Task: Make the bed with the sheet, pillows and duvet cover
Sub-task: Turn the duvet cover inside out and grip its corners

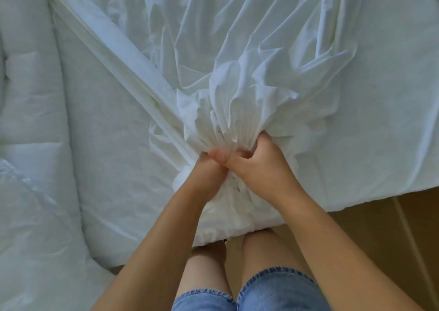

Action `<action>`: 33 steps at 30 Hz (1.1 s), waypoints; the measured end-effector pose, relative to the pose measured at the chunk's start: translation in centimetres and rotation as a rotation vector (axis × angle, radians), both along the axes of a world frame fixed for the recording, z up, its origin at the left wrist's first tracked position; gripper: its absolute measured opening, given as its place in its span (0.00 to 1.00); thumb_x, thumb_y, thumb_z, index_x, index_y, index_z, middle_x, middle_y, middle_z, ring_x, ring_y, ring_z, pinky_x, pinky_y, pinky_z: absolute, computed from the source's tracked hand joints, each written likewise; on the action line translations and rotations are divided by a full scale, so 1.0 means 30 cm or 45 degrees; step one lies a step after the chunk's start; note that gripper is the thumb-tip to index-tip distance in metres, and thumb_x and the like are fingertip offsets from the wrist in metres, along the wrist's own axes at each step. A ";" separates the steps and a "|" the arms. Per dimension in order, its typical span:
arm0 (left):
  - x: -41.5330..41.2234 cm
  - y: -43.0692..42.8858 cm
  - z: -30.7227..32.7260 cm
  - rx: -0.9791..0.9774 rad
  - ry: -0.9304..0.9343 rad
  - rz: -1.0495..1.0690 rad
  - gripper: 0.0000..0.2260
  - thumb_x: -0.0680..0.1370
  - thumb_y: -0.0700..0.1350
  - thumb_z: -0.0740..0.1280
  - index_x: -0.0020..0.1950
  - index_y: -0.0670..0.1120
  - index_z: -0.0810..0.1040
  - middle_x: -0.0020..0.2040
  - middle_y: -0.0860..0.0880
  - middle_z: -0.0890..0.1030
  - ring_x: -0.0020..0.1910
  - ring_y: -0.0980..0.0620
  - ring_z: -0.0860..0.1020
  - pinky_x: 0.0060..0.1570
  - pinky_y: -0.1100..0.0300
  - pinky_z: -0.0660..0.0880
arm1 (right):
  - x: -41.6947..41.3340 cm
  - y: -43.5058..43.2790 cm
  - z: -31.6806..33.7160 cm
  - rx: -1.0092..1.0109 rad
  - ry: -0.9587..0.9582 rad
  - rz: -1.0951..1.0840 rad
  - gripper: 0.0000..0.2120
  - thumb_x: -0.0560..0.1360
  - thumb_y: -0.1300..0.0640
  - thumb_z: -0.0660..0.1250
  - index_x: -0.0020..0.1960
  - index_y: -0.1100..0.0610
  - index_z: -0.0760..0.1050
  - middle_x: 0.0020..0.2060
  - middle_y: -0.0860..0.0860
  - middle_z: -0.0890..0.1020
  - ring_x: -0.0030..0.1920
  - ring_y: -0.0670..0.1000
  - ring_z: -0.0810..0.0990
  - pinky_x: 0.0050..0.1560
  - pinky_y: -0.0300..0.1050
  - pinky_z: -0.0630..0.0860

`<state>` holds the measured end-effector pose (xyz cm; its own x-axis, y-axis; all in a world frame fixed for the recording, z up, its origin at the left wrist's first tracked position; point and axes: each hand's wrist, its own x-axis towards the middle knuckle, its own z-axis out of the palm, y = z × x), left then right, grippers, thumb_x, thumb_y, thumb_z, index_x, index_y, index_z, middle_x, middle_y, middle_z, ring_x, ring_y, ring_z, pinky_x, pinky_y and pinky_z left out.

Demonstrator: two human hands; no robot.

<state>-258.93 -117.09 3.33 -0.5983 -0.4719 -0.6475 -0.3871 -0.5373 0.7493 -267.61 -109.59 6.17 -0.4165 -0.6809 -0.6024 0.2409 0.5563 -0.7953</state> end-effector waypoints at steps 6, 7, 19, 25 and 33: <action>0.060 0.062 0.081 -0.799 -0.254 0.056 0.10 0.71 0.45 0.61 0.43 0.63 0.71 0.34 0.67 0.77 0.41 0.77 0.74 0.40 0.80 0.68 | 0.073 -0.101 -0.029 -0.116 -0.431 -0.019 0.31 0.58 0.55 0.80 0.58 0.50 0.73 0.49 0.43 0.83 0.50 0.39 0.81 0.50 0.32 0.76; 0.083 0.056 0.099 -0.836 -0.262 0.002 0.10 0.70 0.45 0.61 0.44 0.61 0.73 0.35 0.65 0.77 0.42 0.75 0.75 0.41 0.79 0.69 | 0.081 -0.116 -0.019 -0.131 -0.472 0.021 0.35 0.56 0.53 0.80 0.60 0.52 0.72 0.50 0.45 0.83 0.53 0.42 0.81 0.54 0.37 0.76; 0.511 -0.232 0.461 -1.431 -0.539 -0.375 0.04 0.65 0.56 0.63 0.34 0.57 0.69 0.30 0.57 0.74 0.35 0.56 0.76 0.32 0.62 0.73 | 0.432 -0.365 0.233 -0.286 -0.593 0.456 0.37 0.56 0.52 0.77 0.63 0.56 0.71 0.42 0.49 0.84 0.45 0.45 0.83 0.51 0.42 0.78; 0.751 -0.272 0.243 -0.065 0.074 -0.125 0.37 0.59 0.40 0.72 0.68 0.48 0.68 0.61 0.46 0.76 0.58 0.52 0.77 0.53 0.57 0.78 | 0.654 -0.357 0.044 -0.146 -0.573 0.268 0.27 0.63 0.59 0.75 0.60 0.58 0.74 0.50 0.52 0.84 0.53 0.50 0.82 0.49 0.43 0.79; 0.966 -0.255 -0.062 0.477 0.290 0.812 0.09 0.71 0.40 0.64 0.46 0.47 0.83 0.45 0.49 0.83 0.48 0.50 0.80 0.49 0.57 0.76 | 0.779 -0.381 -0.154 0.069 -0.166 0.120 0.19 0.64 0.75 0.68 0.54 0.63 0.77 0.45 0.58 0.84 0.47 0.56 0.84 0.44 0.53 0.82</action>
